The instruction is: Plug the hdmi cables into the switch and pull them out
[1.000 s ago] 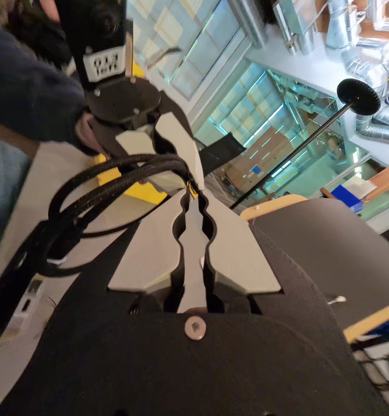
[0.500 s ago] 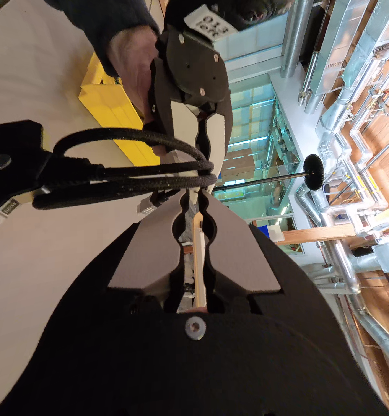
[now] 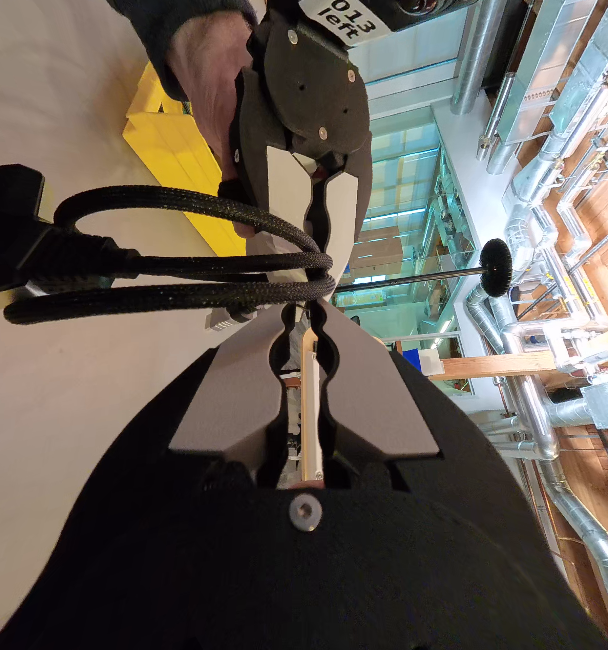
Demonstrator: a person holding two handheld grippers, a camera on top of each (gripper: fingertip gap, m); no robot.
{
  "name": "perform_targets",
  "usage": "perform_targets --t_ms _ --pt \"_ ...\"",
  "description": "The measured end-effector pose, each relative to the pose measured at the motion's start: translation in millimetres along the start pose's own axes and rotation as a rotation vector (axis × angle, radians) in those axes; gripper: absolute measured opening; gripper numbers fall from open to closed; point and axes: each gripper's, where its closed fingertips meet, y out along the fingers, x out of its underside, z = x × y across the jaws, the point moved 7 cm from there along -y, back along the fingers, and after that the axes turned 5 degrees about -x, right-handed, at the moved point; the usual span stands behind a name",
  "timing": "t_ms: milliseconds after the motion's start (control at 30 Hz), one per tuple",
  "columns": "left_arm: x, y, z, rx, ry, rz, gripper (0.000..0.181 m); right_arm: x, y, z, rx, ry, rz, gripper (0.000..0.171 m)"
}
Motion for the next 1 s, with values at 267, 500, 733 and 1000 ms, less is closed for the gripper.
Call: perform_targets --t_ms 267,500,733,1000 --pt "2 -1 1 0.034 0.027 -0.015 0.007 4 3 -2 -0.031 -0.035 -0.036 0.000" --pt "2 -1 2 0.037 0.046 -0.022 0.007 4 -1 2 -0.061 0.072 0.000 0.000" --pt "2 0 2 0.036 0.047 -0.022 0.007 5 -8 8 -0.036 0.139 0.053 0.000" --pt "4 1 4 0.073 0.015 -0.033 0.007 6 -3 -5 -0.120 -0.008 0.004 0.012"
